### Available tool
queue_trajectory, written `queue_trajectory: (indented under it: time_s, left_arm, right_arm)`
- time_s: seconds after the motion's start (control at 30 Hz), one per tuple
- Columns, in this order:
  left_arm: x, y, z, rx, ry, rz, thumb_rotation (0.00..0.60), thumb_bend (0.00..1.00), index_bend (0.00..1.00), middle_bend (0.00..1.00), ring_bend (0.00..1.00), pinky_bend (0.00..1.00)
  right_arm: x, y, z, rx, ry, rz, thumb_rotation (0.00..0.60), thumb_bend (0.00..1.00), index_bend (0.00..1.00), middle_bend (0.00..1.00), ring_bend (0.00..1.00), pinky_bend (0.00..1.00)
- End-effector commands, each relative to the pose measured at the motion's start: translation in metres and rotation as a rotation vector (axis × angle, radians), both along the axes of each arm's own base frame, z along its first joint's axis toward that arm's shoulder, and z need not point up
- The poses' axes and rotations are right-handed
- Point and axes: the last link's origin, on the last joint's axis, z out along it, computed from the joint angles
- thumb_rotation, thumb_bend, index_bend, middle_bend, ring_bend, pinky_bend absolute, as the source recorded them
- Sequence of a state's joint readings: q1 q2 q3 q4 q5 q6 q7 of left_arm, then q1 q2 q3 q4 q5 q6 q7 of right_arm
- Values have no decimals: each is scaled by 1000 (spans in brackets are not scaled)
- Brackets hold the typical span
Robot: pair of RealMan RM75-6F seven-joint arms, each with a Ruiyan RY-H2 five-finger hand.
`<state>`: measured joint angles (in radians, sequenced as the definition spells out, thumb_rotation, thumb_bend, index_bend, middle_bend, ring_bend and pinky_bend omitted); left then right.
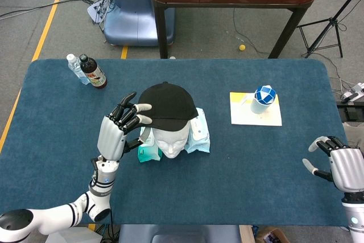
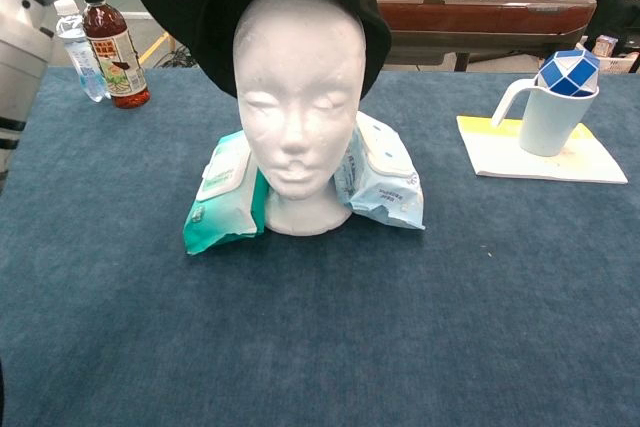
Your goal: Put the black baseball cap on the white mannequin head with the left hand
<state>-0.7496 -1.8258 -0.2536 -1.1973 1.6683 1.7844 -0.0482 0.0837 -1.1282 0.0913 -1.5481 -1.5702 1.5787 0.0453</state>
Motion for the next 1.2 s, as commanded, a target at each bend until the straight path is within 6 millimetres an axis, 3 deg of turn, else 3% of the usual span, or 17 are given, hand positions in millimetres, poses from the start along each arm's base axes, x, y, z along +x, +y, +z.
queue_trajectory:
  time_s: [0.03,0.37,0.57,0.9,1.2]
  left_arm:
    - [-4,-4,-2,-6,1,-3,600,389,817,373,123,359]
    - [-12,-17,-8,-21,18,-18,600,389,756,363,123,359]
    - [-16,-21,-10,-37,23,-17,600,389,593,351,123,359]
    - [-26,-30,-12,-59,47,2,600,349,471,347,122,356]
    - [-30,-32,-10,-72,53,27,600,258,249,345,122,350]
  right_arm:
    - [0,0,0,0,1,-1,600,205,535,476,378,647]
    - [0,-1,-1,1,7,-3,600,205,535,476,378,647]
    - [0,-1,-1,2,8,-4,600,205,535,476,378,646]
    - [0,-1,-2,4,12,-4,600,205,535,476,378,647]
    - [0,-1,-2,5,13,-5,600,204,535,476,378,646]
